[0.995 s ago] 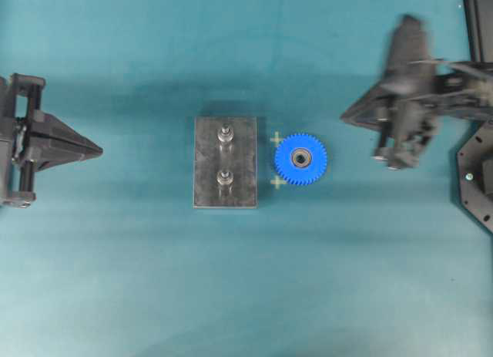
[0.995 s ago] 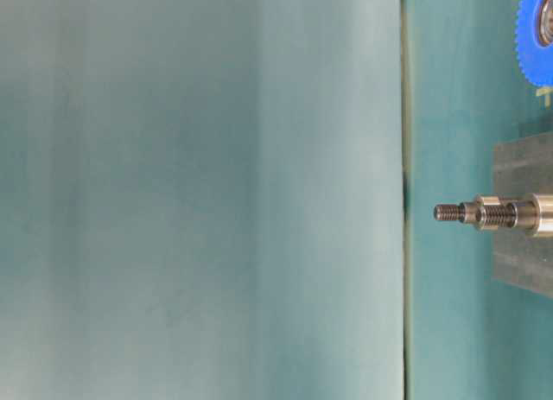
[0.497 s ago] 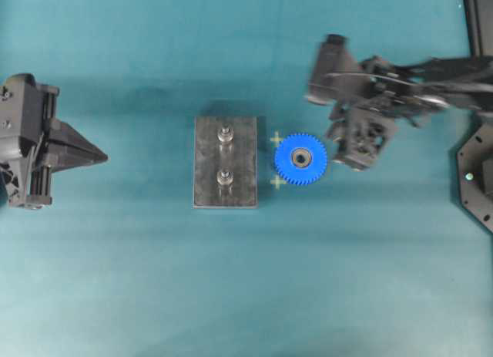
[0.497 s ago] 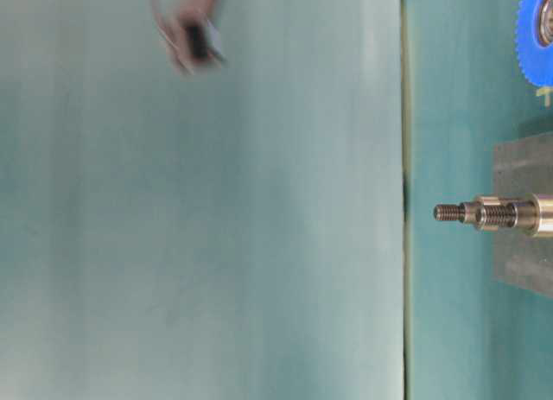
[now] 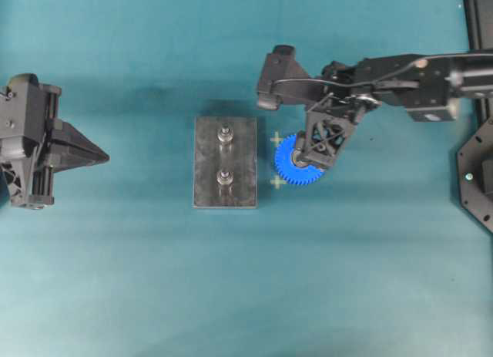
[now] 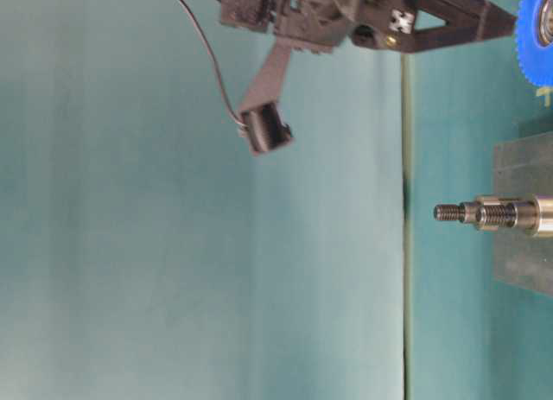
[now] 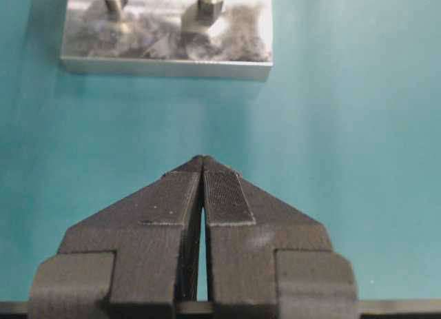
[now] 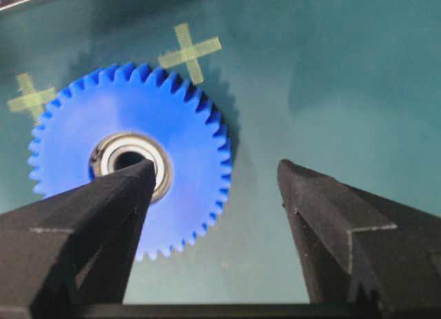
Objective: Fit the large gear onto the shaft.
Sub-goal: 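Lower the right gripper and grip the blue gear by its hub, then lift the blue gear and carry it left over the upper shaft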
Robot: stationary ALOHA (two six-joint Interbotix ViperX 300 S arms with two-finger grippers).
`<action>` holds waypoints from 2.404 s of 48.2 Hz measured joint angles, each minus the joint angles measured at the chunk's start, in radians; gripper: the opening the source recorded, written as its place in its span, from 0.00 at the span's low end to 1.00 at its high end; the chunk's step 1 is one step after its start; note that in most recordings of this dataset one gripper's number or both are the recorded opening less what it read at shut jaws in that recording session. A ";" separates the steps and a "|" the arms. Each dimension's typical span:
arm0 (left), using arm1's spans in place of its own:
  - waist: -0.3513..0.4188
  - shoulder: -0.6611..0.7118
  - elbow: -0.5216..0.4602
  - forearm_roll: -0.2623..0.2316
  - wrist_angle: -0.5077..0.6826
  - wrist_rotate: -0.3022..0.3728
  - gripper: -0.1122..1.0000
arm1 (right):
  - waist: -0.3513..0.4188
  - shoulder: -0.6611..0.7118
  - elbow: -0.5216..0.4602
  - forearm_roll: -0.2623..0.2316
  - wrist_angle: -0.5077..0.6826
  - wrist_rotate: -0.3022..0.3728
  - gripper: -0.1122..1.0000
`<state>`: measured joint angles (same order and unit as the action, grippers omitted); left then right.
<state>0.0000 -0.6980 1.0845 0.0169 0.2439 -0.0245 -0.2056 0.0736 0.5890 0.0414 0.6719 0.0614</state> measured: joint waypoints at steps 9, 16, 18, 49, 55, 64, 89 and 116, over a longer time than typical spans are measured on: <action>0.000 0.000 -0.002 0.000 0.000 0.000 0.10 | 0.009 0.012 0.000 0.002 -0.002 -0.002 0.84; 0.000 0.000 -0.002 0.000 0.000 0.000 0.10 | 0.018 0.012 0.000 0.002 -0.005 -0.002 0.90; 0.000 -0.002 0.000 0.000 0.000 0.000 0.10 | 0.020 0.012 0.000 0.000 -0.006 0.000 0.91; 0.000 0.003 0.000 0.000 -0.008 0.000 0.10 | 0.026 0.061 -0.003 0.005 -0.025 0.000 0.91; 0.000 0.003 0.000 0.000 -0.014 0.000 0.10 | 0.026 0.072 -0.008 0.005 -0.021 0.000 0.91; 0.000 0.003 -0.002 0.000 -0.025 -0.002 0.10 | 0.026 0.084 -0.017 0.005 -0.015 0.000 0.91; -0.002 0.006 0.000 0.000 -0.029 -0.003 0.10 | 0.025 0.087 -0.029 0.005 0.020 0.003 0.54; 0.000 0.006 0.000 0.000 -0.041 -0.005 0.10 | 0.011 0.043 -0.130 -0.003 0.141 0.003 0.54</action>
<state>0.0000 -0.6918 1.0845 0.0169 0.2025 -0.0291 -0.1948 0.1166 0.4587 0.0383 0.8130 0.0644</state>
